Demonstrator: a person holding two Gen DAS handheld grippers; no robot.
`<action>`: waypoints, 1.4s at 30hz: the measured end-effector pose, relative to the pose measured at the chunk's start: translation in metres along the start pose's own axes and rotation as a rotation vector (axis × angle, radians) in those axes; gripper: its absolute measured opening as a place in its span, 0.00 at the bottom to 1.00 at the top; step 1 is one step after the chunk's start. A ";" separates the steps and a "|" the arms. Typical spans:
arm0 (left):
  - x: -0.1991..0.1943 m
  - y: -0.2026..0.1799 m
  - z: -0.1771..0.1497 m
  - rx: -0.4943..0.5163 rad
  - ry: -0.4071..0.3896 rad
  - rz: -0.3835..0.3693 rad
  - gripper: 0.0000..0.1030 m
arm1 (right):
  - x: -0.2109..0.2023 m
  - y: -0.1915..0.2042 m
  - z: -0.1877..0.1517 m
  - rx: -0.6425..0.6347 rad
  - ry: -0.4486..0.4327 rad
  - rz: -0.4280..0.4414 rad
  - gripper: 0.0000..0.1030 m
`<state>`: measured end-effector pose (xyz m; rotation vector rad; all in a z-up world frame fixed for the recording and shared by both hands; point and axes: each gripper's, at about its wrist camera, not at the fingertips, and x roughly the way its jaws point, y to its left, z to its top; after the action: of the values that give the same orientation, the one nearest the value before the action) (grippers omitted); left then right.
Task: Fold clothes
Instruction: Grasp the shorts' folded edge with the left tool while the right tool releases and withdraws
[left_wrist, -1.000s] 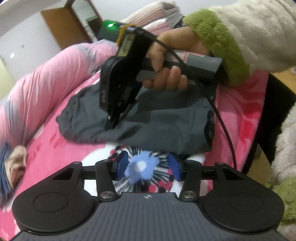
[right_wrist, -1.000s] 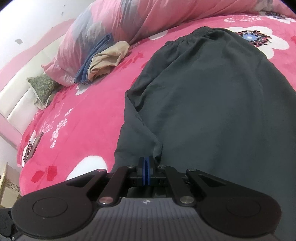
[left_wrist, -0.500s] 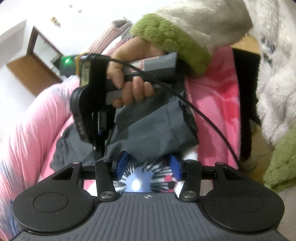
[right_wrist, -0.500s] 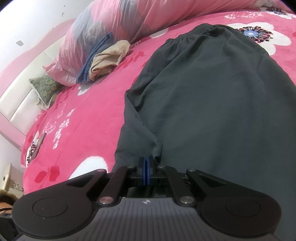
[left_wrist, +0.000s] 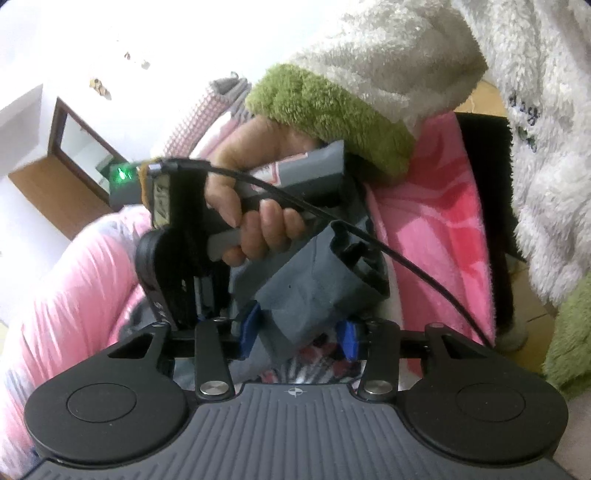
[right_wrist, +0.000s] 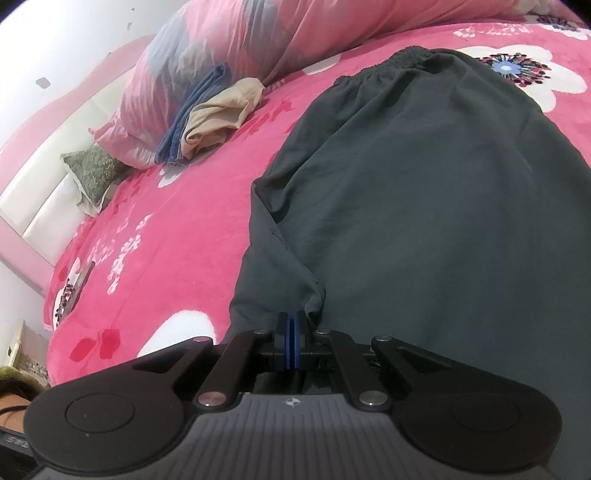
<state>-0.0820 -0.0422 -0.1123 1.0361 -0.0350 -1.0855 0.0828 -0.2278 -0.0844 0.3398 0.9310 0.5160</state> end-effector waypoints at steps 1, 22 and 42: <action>0.000 0.000 0.001 0.008 -0.002 0.008 0.45 | 0.000 0.000 0.000 -0.002 0.000 -0.001 0.01; 0.018 0.010 0.009 -0.016 0.034 -0.132 0.16 | -0.010 0.002 0.003 0.002 -0.007 0.006 0.11; 0.007 0.047 0.000 -0.357 0.043 -0.188 0.12 | -0.236 -0.021 -0.139 -0.336 -0.364 -0.517 0.39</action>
<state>-0.0455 -0.0443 -0.0825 0.7496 0.2866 -1.1872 -0.1424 -0.3683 -0.0145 -0.1146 0.5336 0.1188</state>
